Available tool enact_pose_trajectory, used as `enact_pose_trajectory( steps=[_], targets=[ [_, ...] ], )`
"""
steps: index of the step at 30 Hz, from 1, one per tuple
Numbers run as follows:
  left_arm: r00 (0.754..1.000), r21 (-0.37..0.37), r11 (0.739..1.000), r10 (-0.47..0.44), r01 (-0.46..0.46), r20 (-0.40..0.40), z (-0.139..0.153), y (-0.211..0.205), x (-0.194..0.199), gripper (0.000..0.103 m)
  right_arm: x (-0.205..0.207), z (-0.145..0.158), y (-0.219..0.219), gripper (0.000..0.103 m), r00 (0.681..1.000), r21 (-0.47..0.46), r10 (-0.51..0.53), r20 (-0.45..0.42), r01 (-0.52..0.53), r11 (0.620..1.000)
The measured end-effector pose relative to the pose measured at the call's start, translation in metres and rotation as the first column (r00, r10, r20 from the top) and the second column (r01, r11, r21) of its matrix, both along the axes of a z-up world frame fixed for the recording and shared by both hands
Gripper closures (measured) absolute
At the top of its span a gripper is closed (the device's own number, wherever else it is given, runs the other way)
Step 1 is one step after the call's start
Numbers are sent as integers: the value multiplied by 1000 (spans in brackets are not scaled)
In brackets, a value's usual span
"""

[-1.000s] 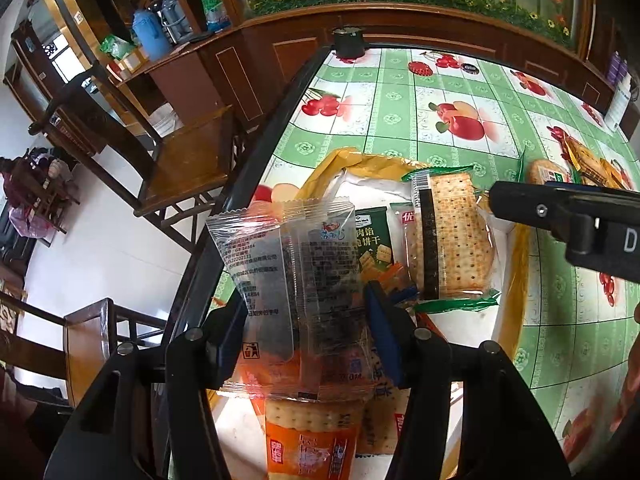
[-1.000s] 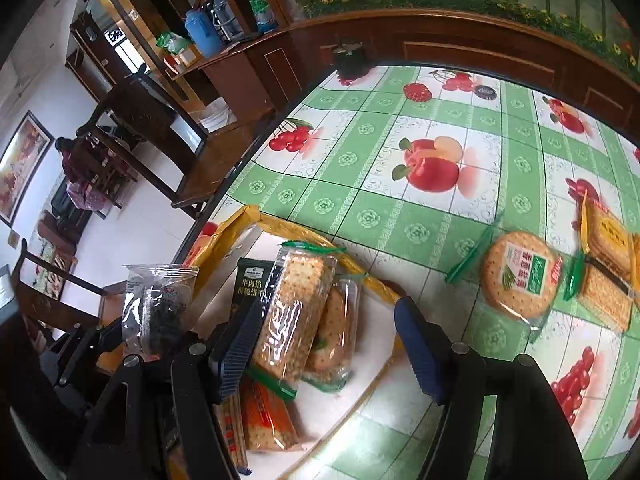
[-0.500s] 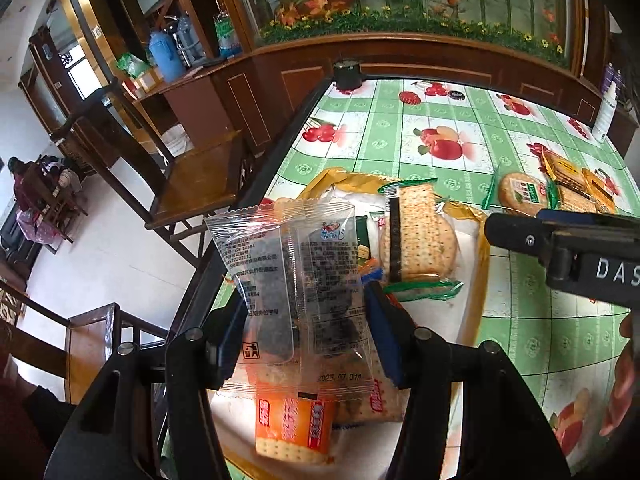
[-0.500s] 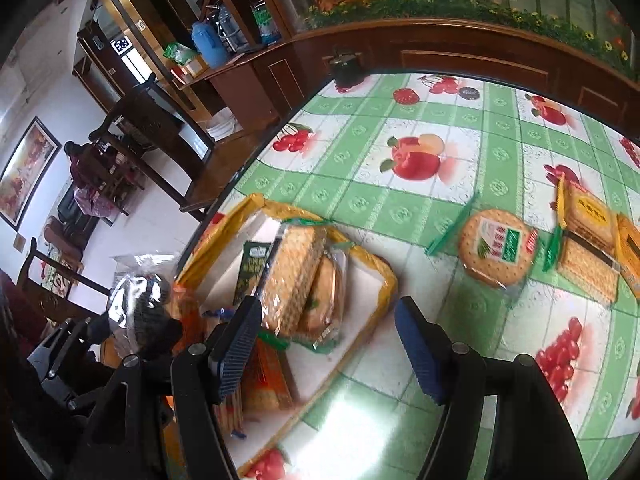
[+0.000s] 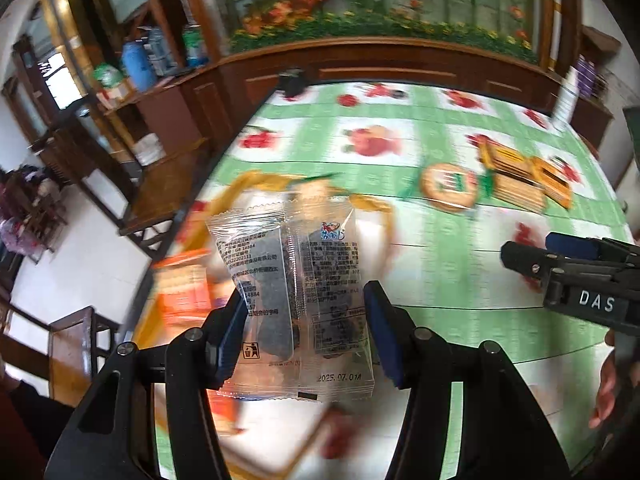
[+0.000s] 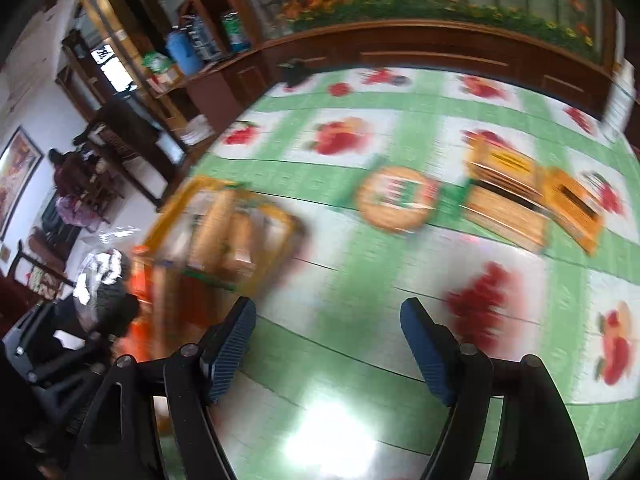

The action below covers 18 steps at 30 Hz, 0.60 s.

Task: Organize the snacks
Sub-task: 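Grasp the orange square biscuit pack with right tool while left holds the clear bag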

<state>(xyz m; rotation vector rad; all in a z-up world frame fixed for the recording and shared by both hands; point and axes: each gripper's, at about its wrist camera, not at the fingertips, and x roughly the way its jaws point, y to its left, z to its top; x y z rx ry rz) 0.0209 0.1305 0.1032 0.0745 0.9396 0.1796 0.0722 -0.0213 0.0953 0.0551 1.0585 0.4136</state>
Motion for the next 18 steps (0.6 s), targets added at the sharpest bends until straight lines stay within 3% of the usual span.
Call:
enact_pose_trajectory(
  steps=[9,12,15,18],
  targets=[
    [991,-68,995,-82,75,-105,-10,-62,54,48,45,-7,-166,23,970,-68,-241,10,241,968],
    [987,-66,994,-99,91,-129,-15,-74,68,48,74,-2,-185,12,985,-155,-159,70,169,973],
    [981,-80,992,-111,100,-160,-20,-77,87,48,108,-12,-177,12,995,-276,-18,97,44,960],
    [974,-140,987,-109,82,-197,-22,-70,109,48,137,-25,-173,11,994,-357,58,88,-23,934]
  ],
)
